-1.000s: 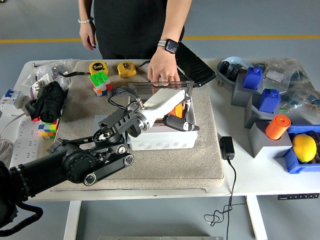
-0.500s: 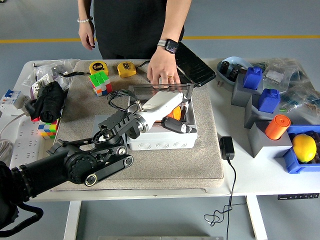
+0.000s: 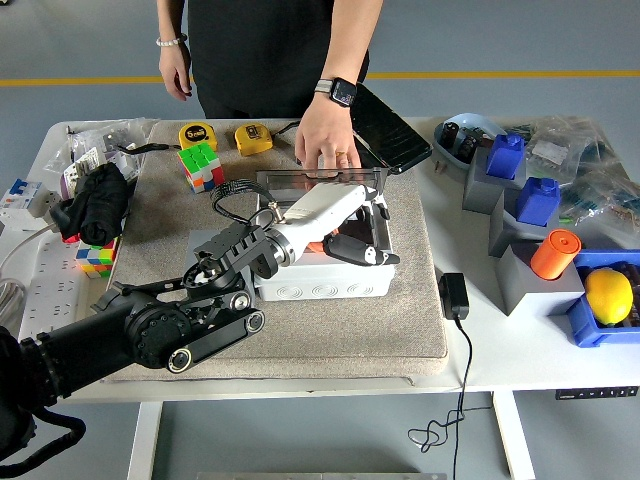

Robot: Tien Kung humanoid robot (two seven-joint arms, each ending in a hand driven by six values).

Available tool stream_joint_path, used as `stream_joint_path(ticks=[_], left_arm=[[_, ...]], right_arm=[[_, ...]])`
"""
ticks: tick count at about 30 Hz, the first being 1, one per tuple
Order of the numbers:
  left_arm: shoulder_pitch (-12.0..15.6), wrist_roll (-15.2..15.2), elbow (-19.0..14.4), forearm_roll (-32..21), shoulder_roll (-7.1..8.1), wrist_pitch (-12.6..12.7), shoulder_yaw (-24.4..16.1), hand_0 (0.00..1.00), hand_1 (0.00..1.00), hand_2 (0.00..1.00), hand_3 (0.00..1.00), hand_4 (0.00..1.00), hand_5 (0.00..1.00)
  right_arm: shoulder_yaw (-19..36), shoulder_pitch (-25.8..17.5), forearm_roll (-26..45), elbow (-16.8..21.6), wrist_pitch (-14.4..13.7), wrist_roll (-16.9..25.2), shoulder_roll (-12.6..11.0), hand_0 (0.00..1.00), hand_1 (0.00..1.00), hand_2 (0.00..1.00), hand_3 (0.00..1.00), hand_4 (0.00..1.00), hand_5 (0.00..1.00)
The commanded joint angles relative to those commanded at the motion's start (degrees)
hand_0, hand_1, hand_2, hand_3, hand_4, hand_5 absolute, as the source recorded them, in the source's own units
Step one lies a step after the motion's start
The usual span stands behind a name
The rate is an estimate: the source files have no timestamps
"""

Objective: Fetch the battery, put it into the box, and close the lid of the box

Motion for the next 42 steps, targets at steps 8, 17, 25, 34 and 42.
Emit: stream_joint_path(ticks=[8,17,25,34,42], left_arm=[[1.17,-0.82,-3.99,-1.63,0.86,0.0,-2.77,0.386,0.601,0.6,0.681,0.998,0.529],[2.16,-5.55,-5.52,-8.59,0.91,1.68,-4.88,0.297,0.523,0.525,0.589,0.998,0.543],[7.19,-3.52,-15.38,-9.23,6.46,-1.12,-10.26,0.244,0.471,0.486,0.5,0.998,0.553],[16.04,-3.99,-25.84,-8.05,16.71,-1.17,-17.53,0.228,0.472,0.473,0.482,0.998,0.554],[19.62,-1.15,-25.23,-5.15,21.07,-2.83,-18.9,0.231,0.487,0.471,0.475,0.998,0.578]], right_arm=[[-0.04,-0.05,0.01,-0.04,-0.01,0.02,0.09,0.6,0.588,0.574,0.519,0.924,0.45],[-0.2,0.01,0.09,-0.03,-0.02,0.02,0.14,0.6,0.588,0.574,0.519,0.923,0.447],[0.63,0.07,-0.51,0.3,-0.01,0.04,0.09,0.6,0.588,0.573,0.52,0.924,0.446],[1.32,-0.38,-0.69,-0.07,-0.09,0.01,-0.08,0.6,0.588,0.573,0.52,0.924,0.446],[1.03,-0.15,-0.62,0.02,-0.05,0.05,-0.12,0.6,0.588,0.573,0.52,0.925,0.446]])
